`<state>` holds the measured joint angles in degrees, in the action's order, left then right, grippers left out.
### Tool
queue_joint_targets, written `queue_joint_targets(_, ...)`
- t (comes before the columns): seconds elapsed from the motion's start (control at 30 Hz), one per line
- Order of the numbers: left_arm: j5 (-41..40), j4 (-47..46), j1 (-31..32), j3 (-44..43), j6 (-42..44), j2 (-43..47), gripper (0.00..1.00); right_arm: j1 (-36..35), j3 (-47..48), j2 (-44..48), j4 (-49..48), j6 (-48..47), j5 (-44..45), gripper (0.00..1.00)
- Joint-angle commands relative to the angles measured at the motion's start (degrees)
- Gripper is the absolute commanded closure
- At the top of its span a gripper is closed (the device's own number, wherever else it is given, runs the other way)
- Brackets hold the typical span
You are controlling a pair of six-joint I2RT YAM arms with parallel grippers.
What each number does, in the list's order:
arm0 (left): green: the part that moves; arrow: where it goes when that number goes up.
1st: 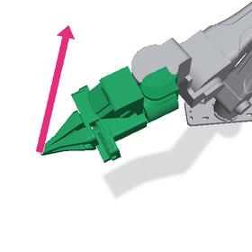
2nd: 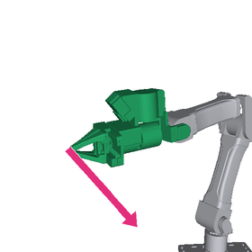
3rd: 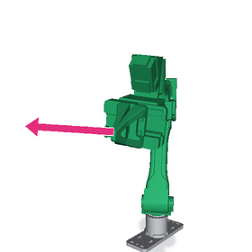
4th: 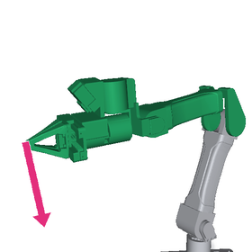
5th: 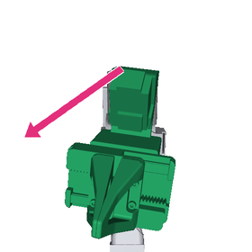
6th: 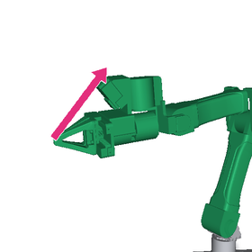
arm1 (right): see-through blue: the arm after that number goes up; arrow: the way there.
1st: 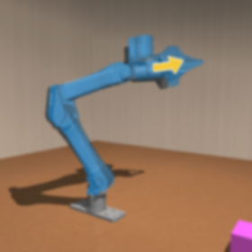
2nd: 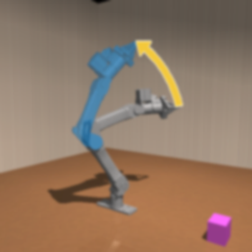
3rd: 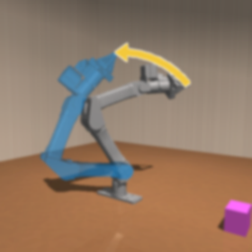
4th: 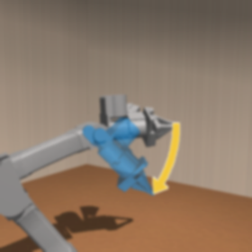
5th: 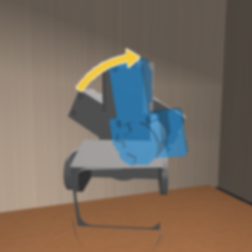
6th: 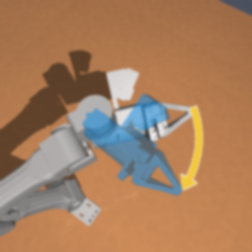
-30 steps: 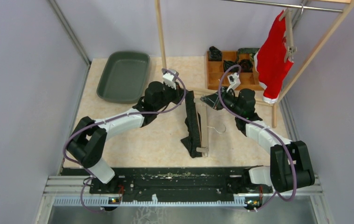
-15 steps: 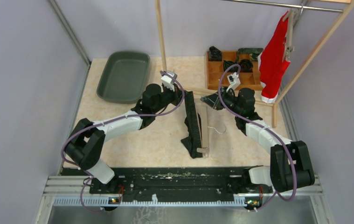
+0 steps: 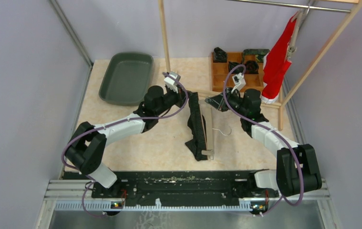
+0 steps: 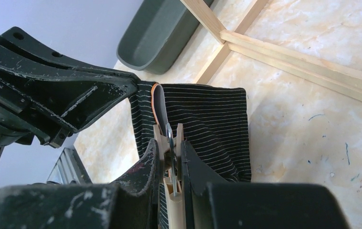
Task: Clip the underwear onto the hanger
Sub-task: Clamp the underwear onto the hanger.
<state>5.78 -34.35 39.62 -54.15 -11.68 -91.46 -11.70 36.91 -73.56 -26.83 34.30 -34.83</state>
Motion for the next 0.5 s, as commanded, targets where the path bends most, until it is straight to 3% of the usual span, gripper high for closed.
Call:
queue_joint_targets(0.0,0.9,-3.7,-0.2,0.3,0.6,2.2,1.00,0.2,3.2,0.3,-2.2,-1.0,-2.4,1.00)
queue_joint_targets(0.47,1.6,-4.4,-0.2,-0.5,0.4,1.5,1.00,0.2,3.2,-0.9,-5.0,0.2,-5.8,1.00)
